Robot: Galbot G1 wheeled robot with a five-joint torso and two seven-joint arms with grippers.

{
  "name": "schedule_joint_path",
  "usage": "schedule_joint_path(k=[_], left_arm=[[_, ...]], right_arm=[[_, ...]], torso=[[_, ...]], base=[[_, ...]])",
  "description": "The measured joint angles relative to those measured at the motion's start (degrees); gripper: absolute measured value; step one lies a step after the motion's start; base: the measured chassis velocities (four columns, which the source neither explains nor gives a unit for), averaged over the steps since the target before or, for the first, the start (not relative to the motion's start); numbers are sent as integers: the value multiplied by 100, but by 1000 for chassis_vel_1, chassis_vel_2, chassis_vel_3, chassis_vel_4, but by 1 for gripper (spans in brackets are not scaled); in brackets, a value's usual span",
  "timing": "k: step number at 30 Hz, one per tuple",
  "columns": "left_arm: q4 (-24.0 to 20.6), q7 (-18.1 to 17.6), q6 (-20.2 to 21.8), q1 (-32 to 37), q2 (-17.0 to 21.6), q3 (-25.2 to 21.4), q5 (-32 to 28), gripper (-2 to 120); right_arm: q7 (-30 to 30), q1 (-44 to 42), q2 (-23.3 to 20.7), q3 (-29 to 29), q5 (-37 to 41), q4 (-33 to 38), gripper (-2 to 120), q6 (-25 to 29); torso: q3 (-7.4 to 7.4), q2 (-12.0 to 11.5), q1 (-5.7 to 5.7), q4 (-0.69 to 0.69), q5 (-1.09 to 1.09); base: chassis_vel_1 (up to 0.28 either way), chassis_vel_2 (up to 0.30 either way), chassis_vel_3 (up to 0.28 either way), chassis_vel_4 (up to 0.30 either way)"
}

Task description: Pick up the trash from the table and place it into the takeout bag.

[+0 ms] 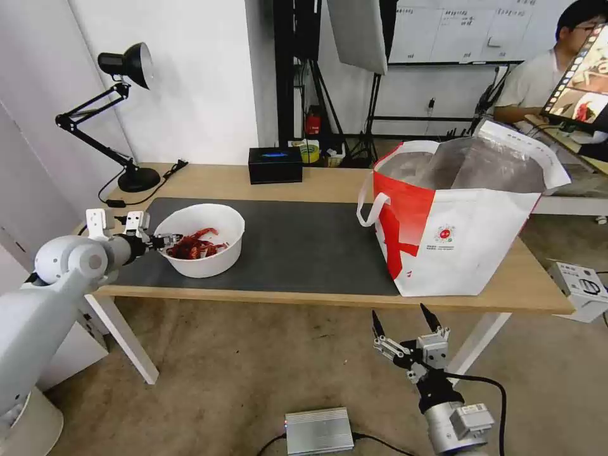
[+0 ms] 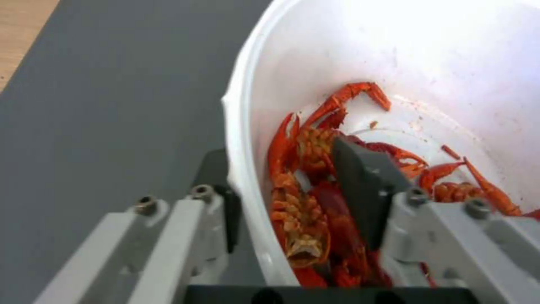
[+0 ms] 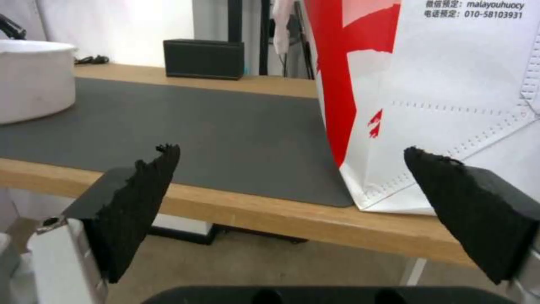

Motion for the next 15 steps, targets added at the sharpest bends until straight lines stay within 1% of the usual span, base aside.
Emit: schedule_joint_path(k=[1,2,3,4,6,7,8,10,14,15], left_arm=[[-34,1,0,40,0,-10,0,30],[-39,1,0,46,0,-11,0,29],[-72,2,5,87,4,-14,-1,23],[-72,2,5,87,4,-14,-1,23],[-115,9,7,132,4,-35,-5,15],[-142,10,7,159,5,-59,-5,8],[-142,10,7,159,5,-59,-5,8],[-186,26,7,179,6,-77,-10,0],[-311,27,9,202,56,-112,-32,0],[-405,54,12,224,89,-140,-40,0]], right_arm=[[0,0,0,0,0,0,100,0],[0,0,0,0,0,0,100,0],[0,0,0,0,0,0,100,0],[0,0,0,0,0,0,100,0],[0,0,0,0,0,0,100,0],[0,0,0,0,0,1,100,0],[0,0,0,0,0,1,100,0],[0,0,0,0,0,0,100,0],[0,0,0,0,0,0,100,0],[0,0,0,0,0,0,100,0]], torso=[[0,0,0,0,-1],[0,0,0,0,-1],[0,0,0,0,-2],[0,0,0,0,-2],[1,0,0,0,-3],[0,0,0,0,-1],[0,0,0,0,-1],[0,0,0,0,-2],[1,-1,0,-1,-2],[1,0,0,-1,-2]], base=[[0,0,0,0],[0,0,0,0],[0,0,0,0],[0,0,0,0],[0,0,0,0],[0,0,0,0],[0,0,0,0],[0,0,0,0],[0,0,0,0],[0,0,0,0]])
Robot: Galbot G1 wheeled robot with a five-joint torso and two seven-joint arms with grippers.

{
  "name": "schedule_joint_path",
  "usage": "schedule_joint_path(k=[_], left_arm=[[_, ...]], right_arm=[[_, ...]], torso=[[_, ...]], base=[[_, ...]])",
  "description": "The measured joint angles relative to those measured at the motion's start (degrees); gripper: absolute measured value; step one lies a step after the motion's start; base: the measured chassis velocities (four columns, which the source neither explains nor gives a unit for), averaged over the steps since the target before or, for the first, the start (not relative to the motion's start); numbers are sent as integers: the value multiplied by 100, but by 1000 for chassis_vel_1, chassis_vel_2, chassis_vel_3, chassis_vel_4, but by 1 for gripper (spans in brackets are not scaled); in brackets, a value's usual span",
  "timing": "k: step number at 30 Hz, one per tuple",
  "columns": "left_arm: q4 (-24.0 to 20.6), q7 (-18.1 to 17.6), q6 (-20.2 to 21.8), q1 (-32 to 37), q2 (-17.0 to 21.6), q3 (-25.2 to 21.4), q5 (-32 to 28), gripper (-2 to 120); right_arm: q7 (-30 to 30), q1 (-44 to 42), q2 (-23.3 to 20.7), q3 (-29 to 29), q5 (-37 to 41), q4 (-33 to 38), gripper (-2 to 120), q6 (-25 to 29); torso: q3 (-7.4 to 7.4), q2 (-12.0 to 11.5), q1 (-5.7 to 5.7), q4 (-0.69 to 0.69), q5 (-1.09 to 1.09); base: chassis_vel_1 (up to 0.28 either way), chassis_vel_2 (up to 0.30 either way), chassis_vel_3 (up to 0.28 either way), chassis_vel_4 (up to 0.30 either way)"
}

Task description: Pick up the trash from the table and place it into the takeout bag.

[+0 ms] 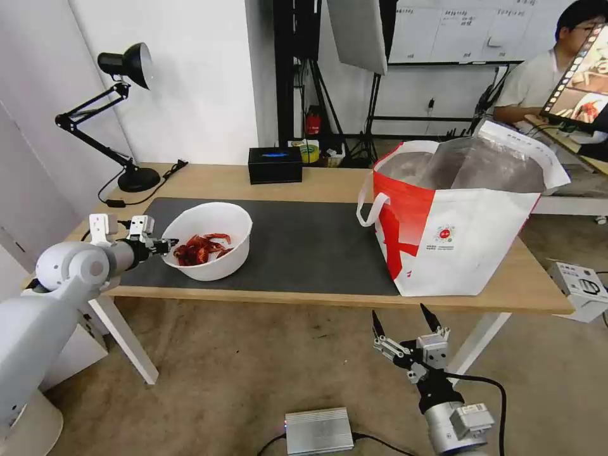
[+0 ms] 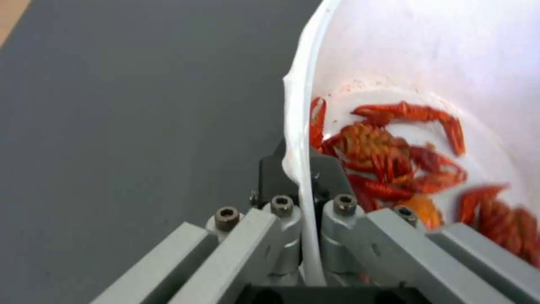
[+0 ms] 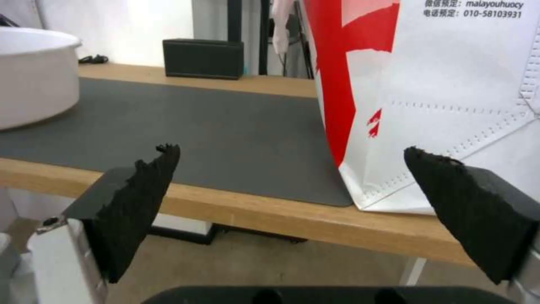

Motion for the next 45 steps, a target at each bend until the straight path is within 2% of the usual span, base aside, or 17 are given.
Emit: schedule_joint_path(k=[13,17,27,33,36,45], left_arm=[[-936,83,5,403,34,-309,-195,0],[-1364,-87,5,590,-48,-448,-400,0],[-1922,-199,0,750,-85,-520,-554,0],[-2432,-213,-78,803,-157,-399,-586,0],[-2986,-219,-337,809,-404,-175,-590,0],[-3247,-216,-494,736,-658,102,-556,0]], right_arm=[[0,0,0,0,0,0,100,0],[0,0,0,0,0,0,100,0],[0,0,0,0,0,0,100,0],[0,0,0,0,0,0,100,0],[0,0,0,0,0,0,100,0],[0,0,0,0,0,0,100,0]], torso=[[0,0,0,1,1],[0,0,0,0,0],[0,0,0,0,1],[0,0,0,0,2],[0,0,0,0,2],[0,0,0,0,1]], base=[[0,0,0,0],[0,0,0,0],[0,0,0,0],[0,0,0,0],[0,0,0,0],[0,0,0,0]])
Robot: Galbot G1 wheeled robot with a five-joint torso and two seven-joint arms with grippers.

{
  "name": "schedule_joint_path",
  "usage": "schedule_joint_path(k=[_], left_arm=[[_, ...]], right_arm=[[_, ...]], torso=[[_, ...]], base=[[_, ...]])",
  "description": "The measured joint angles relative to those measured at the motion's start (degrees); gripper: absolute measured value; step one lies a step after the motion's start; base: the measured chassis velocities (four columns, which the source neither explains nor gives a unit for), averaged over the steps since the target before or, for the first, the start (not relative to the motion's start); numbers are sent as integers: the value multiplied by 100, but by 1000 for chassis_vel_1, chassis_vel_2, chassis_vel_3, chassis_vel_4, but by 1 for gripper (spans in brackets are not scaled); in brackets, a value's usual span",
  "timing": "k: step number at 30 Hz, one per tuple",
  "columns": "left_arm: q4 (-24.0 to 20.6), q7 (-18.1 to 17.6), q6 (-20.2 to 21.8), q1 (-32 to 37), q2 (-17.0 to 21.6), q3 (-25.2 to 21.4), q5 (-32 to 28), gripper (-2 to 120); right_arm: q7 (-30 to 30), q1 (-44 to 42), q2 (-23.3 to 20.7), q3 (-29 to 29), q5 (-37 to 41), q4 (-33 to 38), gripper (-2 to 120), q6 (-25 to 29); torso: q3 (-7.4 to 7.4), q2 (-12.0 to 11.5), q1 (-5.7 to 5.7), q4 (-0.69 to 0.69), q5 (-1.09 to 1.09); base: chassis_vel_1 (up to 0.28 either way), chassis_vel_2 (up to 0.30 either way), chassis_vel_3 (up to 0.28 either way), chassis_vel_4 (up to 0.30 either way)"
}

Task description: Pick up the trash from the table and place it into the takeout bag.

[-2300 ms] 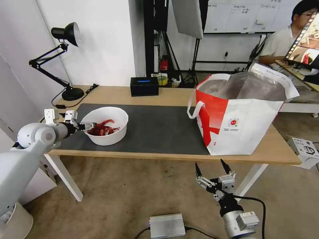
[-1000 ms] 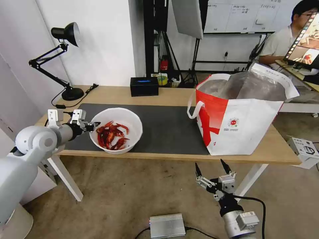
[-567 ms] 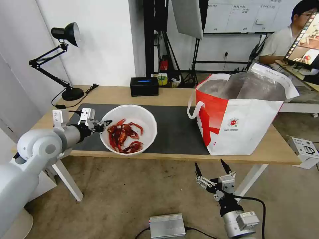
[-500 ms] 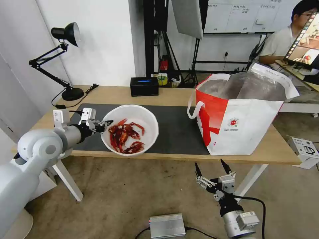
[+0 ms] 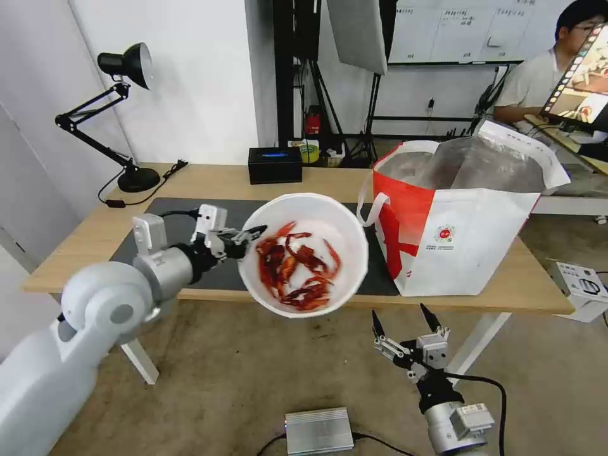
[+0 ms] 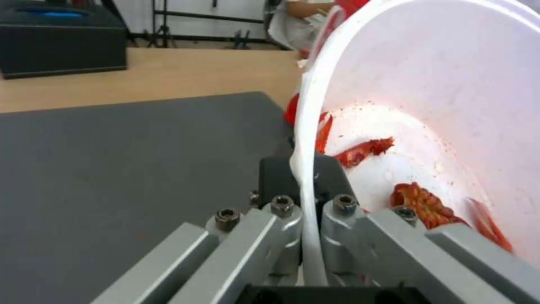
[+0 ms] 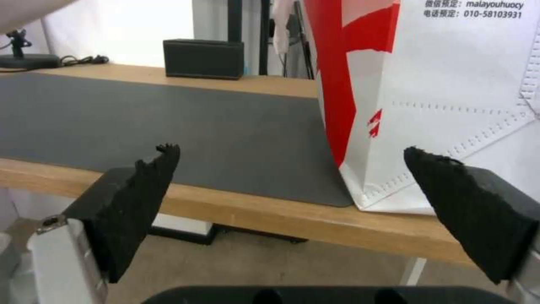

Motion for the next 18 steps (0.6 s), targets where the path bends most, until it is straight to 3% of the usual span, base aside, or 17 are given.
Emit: schedule_joint_path(k=[18], left_arm=[[72,-233,56,-1037,-577,1086,-33,0]], right_arm=[[0,0,0,0,0,0,100,0]], torso=[[0,0,0,0,0]], base=[[0,0,0,0]])
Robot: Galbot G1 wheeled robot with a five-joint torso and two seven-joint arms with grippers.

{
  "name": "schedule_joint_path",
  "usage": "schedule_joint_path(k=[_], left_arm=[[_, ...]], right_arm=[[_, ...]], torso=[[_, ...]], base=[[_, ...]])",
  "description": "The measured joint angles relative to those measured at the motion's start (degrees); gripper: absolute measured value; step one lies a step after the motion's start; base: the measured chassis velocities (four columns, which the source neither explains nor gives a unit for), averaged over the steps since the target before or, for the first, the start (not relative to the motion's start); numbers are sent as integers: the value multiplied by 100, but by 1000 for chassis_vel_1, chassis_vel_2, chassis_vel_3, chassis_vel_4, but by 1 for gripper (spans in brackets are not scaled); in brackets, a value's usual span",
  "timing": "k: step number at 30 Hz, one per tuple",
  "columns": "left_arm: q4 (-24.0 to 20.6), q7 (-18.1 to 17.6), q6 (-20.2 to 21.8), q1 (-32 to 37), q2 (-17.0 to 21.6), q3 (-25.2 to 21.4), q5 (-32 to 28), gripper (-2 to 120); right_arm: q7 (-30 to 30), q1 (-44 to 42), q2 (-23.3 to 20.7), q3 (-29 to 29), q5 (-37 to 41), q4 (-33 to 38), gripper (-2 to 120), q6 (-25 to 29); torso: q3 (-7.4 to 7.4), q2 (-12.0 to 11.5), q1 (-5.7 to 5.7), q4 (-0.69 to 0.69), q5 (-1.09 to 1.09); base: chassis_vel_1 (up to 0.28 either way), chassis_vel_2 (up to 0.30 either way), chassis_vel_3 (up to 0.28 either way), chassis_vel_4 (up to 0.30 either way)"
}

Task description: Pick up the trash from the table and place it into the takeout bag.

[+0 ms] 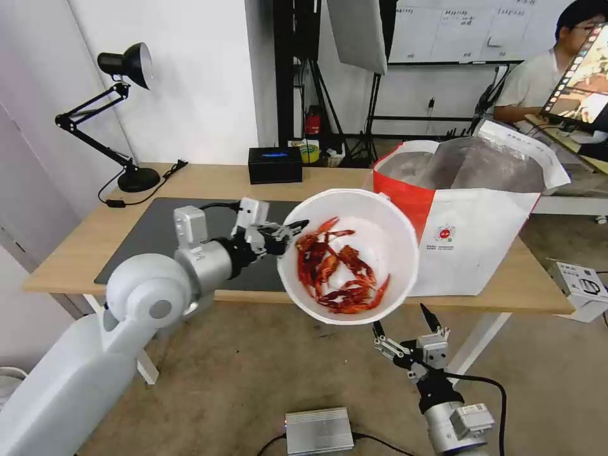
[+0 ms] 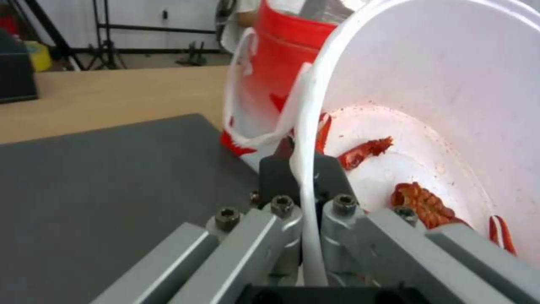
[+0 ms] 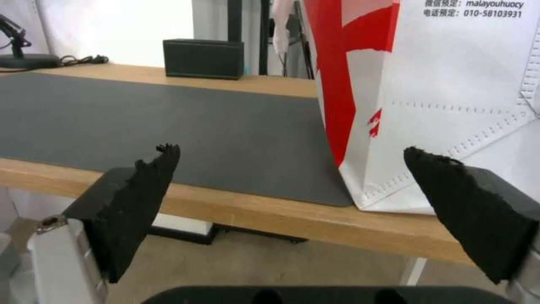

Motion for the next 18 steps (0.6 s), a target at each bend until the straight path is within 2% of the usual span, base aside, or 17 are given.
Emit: schedule_joint_path(k=[6,9,18], left_arm=[[-25,-163,81,-351,-212,333,-157,0],[138,-326,92,-719,-367,694,-265,0],[485,-601,93,-1387,-921,1264,-409,0]], right_arm=[[0,0,0,0,0,0,100,0],[0,0,0,0,0,0,100,0],[0,0,0,0,0,0,100,0]], torso=[[0,0,0,0,-1],[0,0,0,0,-1],[0,0,0,-1,0]], base=[[0,0,0,0],[0,0,0,0],[0,0,0,0]])
